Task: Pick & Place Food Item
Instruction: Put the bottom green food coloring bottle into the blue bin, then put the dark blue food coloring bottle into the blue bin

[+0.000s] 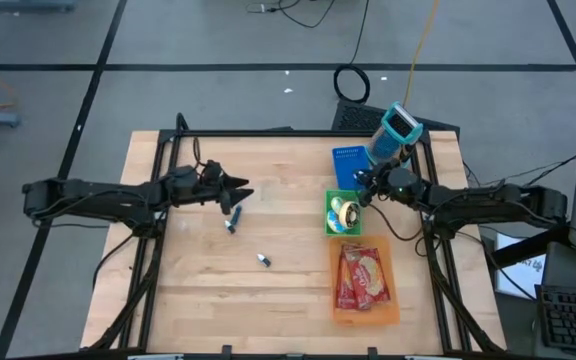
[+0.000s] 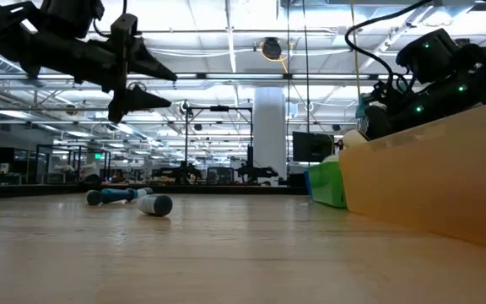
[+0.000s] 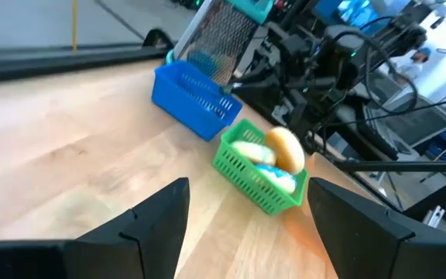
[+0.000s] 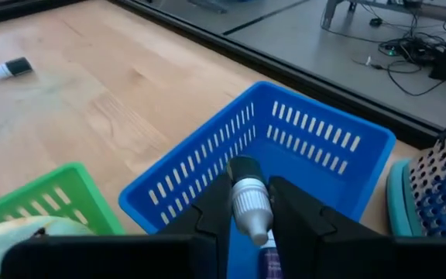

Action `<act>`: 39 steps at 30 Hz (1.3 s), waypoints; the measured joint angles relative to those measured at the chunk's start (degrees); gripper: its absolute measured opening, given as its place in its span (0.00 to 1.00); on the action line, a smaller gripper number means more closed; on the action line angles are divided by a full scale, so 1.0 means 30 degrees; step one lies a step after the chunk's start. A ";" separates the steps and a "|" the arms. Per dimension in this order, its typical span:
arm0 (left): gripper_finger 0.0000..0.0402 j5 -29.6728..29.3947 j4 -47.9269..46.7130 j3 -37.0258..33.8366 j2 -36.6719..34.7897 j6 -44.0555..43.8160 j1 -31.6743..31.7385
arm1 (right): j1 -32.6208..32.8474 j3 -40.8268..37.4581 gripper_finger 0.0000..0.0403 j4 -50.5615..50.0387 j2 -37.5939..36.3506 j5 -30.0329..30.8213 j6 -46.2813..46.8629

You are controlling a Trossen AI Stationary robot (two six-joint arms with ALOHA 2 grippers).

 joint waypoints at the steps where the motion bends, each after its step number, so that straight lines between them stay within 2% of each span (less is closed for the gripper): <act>1: 0.66 0.0007 -0.0014 0.0000 0.0158 -0.0179 -0.0021 | 0.0000 -0.0056 0.17 0.0184 0.0000 -0.0007 -0.0006; 9: 0.66 0.0058 0.0137 0.0000 0.1186 -0.2164 -0.0378 | 0.0015 -0.0717 0.37 0.3086 0.0000 -0.0016 0.0413; 13: 0.66 0.0082 0.0767 0.0000 0.1275 -0.2475 -0.0915 | 0.0015 -0.0750 0.46 0.3432 0.0000 -0.0059 0.1046; 18: 0.66 0.0138 0.2023 0.0000 0.1275 -0.1635 -0.2190 | 0.0015 -0.0750 0.54 0.4080 0.0000 -0.2216 0.0269; 24: 0.66 0.1378 0.3146 0.0022 0.1290 0.0793 -0.5440 | 0.0029 -0.0752 0.54 0.5563 -0.0246 -0.5936 -0.0092; 26: 0.66 0.0826 0.2976 0.0022 0.1365 0.3060 -0.7000 | 0.0029 -0.0750 0.53 0.6007 -0.0365 -0.7163 -0.0087; 30: 0.66 -0.1641 0.3031 0.0032 0.2487 0.7263 -0.9747 | 0.0213 -0.0750 0.51 0.6751 -0.0525 -0.9029 -0.0086; 33: 0.66 -0.2321 0.3724 0.0135 0.3869 0.8102 -1.0907 | 0.0809 -0.0750 0.50 0.7165 -0.0546 -0.9085 -0.0119; 39: 0.66 -0.2625 0.4485 0.0816 0.7473 0.7250 -1.1699 | 0.2082 -0.0750 0.50 0.9248 -0.0557 -0.9082 -0.0662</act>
